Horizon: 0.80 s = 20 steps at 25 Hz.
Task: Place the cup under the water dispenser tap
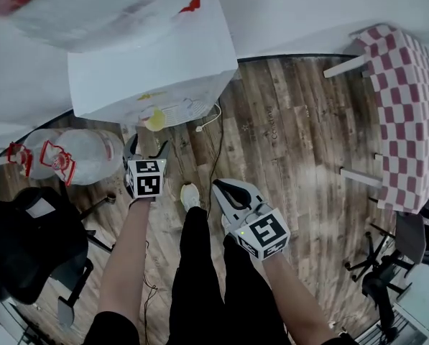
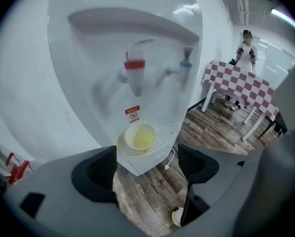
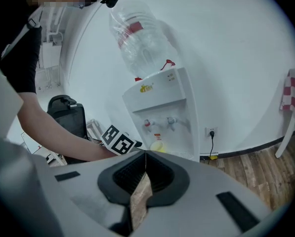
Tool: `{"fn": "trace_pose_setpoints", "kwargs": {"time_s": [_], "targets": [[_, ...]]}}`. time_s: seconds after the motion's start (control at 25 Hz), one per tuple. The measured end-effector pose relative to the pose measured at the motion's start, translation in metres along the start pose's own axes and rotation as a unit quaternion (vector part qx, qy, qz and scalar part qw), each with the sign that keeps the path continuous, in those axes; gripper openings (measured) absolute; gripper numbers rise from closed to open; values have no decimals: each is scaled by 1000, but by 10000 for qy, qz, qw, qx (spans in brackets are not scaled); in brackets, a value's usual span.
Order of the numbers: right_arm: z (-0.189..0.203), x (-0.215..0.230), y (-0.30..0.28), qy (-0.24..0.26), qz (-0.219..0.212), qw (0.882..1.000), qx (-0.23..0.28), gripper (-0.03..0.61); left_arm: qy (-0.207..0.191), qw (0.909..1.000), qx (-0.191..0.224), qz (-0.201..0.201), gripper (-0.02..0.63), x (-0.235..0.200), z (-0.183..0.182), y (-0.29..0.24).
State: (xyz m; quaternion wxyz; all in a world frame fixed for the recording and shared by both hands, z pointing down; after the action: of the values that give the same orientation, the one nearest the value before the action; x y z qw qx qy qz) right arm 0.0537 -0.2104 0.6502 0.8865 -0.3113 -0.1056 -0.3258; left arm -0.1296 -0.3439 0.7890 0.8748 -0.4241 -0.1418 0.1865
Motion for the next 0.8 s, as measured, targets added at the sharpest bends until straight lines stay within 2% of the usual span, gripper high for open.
{"fn": "trace_pose_setpoints", "kwargs": {"time_s": [0.16, 0.2, 0.56, 0.68, 0.8], "targets": [[-12, -15, 29, 103, -118, 9998, 116, 21, 265, 9995, 69, 148, 387, 17, -1, 50], [-15, -19, 38, 115, -138, 9997, 143, 21, 322, 9993, 119, 146, 368, 22, -2, 63], [-23, -49, 129, 197, -289, 9986, 394, 21, 463, 9964, 709, -67, 88, 82, -25, 197], [-15, -61, 166, 164, -408, 9982, 401, 21, 649, 9940, 875, -78, 28, 107, -25, 246], [-4, -71, 197, 218, -530, 9976, 375, 21, 837, 9916, 980, -65, 15, 130, -19, 294]]}}
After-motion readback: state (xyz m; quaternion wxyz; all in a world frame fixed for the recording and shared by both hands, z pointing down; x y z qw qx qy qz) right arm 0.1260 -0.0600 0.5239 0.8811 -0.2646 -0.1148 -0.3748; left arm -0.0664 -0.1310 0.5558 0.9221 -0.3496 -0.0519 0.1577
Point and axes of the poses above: the fingertips, and each gripper's own axes: y backward along the fingers, x to its right, z out of its underside, the point moved 5 cm from there along y, backward along the fingers, and after that the axes turned 4 degrees about -z, right-handed, at the moved point
